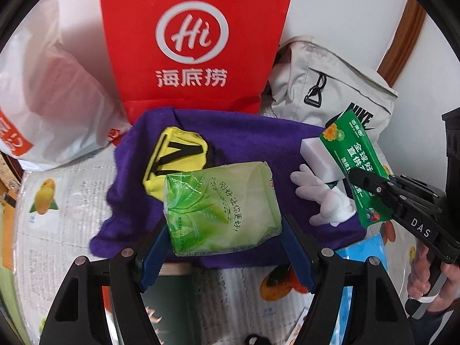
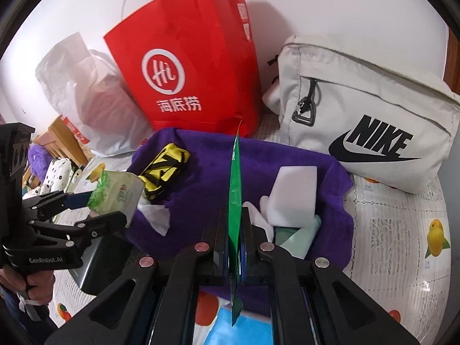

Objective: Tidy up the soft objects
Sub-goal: 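Lower the tissue pack onto the towel with the left tool while the right tool releases the green packet there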

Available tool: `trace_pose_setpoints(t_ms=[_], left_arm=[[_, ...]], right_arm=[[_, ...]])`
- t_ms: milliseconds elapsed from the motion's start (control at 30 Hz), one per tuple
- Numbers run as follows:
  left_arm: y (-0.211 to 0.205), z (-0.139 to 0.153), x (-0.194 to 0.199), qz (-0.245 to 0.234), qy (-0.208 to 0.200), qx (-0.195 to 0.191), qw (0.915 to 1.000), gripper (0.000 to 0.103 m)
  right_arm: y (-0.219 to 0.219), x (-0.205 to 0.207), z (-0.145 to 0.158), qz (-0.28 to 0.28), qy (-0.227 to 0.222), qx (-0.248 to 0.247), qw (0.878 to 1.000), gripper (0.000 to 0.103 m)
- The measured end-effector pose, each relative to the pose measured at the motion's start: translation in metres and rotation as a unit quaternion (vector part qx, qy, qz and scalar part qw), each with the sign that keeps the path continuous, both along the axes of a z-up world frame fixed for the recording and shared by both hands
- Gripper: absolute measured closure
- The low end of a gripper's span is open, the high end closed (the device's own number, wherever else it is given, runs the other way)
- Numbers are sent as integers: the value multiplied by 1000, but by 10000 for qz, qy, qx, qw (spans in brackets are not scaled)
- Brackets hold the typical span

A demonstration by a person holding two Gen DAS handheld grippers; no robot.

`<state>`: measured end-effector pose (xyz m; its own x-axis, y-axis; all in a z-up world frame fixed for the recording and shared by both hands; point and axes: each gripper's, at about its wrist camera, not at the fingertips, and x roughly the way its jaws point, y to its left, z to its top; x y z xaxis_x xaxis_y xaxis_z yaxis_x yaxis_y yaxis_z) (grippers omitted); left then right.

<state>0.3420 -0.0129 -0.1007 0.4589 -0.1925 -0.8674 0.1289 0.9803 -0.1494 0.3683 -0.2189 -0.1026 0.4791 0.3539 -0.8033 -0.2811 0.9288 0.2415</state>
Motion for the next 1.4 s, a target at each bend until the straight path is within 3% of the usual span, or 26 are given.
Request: trace_pose_setpoints(t_ms=[533,767,867,933,1033,1400], left_arm=[[-37,-45,44,-213,496,13,9985,30],[-41,-50,51,-203,547,51,9983,30],[-41,-48,51,-212,555,39,9982,28],[-43,-46,51,-184,550,19,9983,18],[-41,-40,51,-66,475,-56,9988,14],[-34,-10,28,-52,312,46,9995,14]], right_arm=[[-6,32,-41,38,558,276,9981,94],[-6,33,-46,26,566,193,9982,94],[-10,33,-43,19,537,204,9983,82],[-13,32,-40,53,469,327,9984,61],[-16,30,-34,-116,319,111,9994,46],[-25,-1,-1,-189,26,-24,9998,46]])
